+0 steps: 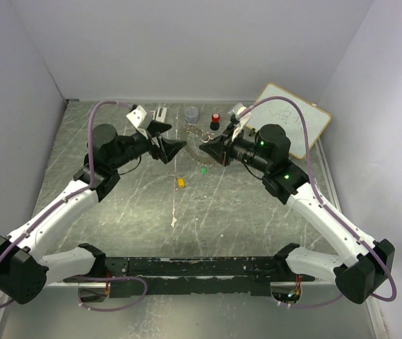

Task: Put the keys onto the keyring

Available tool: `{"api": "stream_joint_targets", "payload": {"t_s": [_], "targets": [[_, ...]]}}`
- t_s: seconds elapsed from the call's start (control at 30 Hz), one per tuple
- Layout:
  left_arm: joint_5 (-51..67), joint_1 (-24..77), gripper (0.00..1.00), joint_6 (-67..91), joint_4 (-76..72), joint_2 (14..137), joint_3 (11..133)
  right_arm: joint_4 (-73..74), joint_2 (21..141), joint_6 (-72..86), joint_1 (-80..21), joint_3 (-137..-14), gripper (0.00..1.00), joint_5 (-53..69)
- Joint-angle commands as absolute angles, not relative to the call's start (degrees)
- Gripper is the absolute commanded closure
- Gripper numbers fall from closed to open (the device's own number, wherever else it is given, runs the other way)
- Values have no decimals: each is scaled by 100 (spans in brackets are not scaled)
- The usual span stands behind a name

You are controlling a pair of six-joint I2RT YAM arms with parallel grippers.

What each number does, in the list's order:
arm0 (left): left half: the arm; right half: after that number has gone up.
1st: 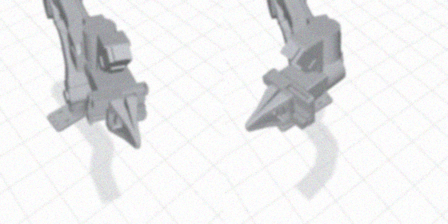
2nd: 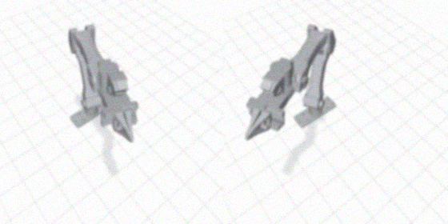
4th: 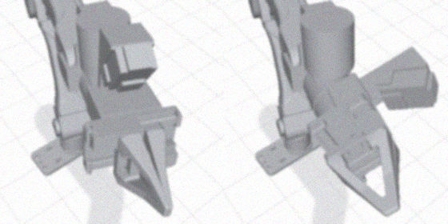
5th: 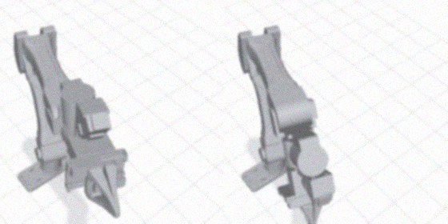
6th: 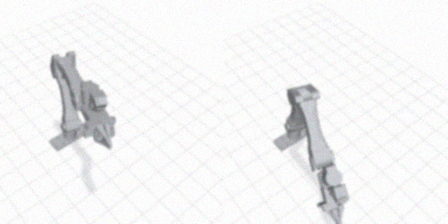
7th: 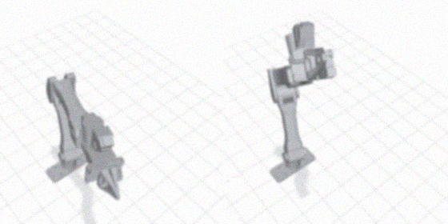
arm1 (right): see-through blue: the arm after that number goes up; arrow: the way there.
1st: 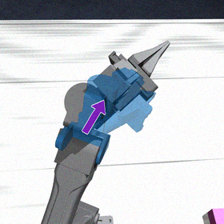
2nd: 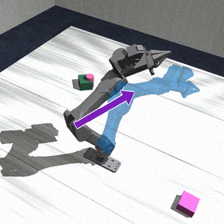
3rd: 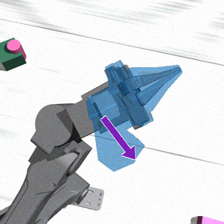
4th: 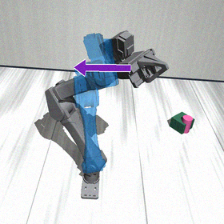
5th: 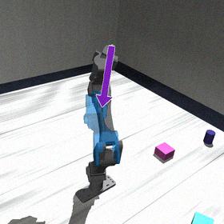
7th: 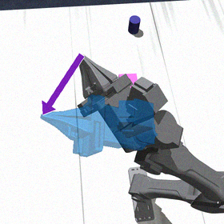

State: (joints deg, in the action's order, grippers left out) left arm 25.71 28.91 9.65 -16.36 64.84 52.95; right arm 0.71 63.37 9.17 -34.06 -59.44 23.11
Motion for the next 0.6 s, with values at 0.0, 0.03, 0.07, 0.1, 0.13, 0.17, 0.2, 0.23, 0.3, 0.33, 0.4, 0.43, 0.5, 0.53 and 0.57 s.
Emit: {"api": "stream_joint_targets", "payload": {"t_s": [0.0,0.03,0.07,0.1,0.13,0.17,0.2,0.23,0.3,0.33,0.4,0.43,0.5,0.53,0.57], "targets": [[2851,2841,10,1078,-2066,6568,5352,-149,6203,903,-3366,-5972,100,2383],[2863,2847,10,1088,-2078,6588,5365,-143,6198,897,-3366,-5975,100,2392],[2877,2848,11,1097,-2089,6603,5376,-141,6203,903,-3366,-5976,100,2391],[2880,2853,11,1111,-2091,6621,5385,-143,6205,905,-3366,-5977,100,2391],[2878,2848,12,1126,-2080,6627,5394,-133,6209,910,-3368,-5983,100,2386],[2850,2848,13,1141,-2055,6628,5408,-125,6217,920,-3366,-5992,100,2359],[2795,2849,15,1150,-2018,6622,5424,-112,6219,952,-3366,-6007,100,2299],[2676,2854,18,1158,-1941,6592,5425,-81,6222,984,-3366,-6032,100,2201],[2258,2856,23,1191,-1720,6516,5407,19,6252,1021,-3366,-6103,100,1951],[2049,2851,24,1190,-1608,6472,5377,96,6265,1034,-3361,-6132,100,1808],[1707,2845,28,1217,-1393,6370,5307,198,6280,1089,-3357,-6186,100,1523],[1567,2849,30,1262,-1295,6315,5262,277,6295,1142,-3357,-6258,100,1374],[1409,2844,33,1329,-1121,6210,5197,476,6334,1271,-3357,-6429,100,1150],[1375,2844,34,1390,-1068,6157,5158,535,6344,1340,-3362,-6488,100,1046],[1355,2843,35,1462,-1054,6090,5112,584,6352,1406,-3362,-6529,100,972]]}}
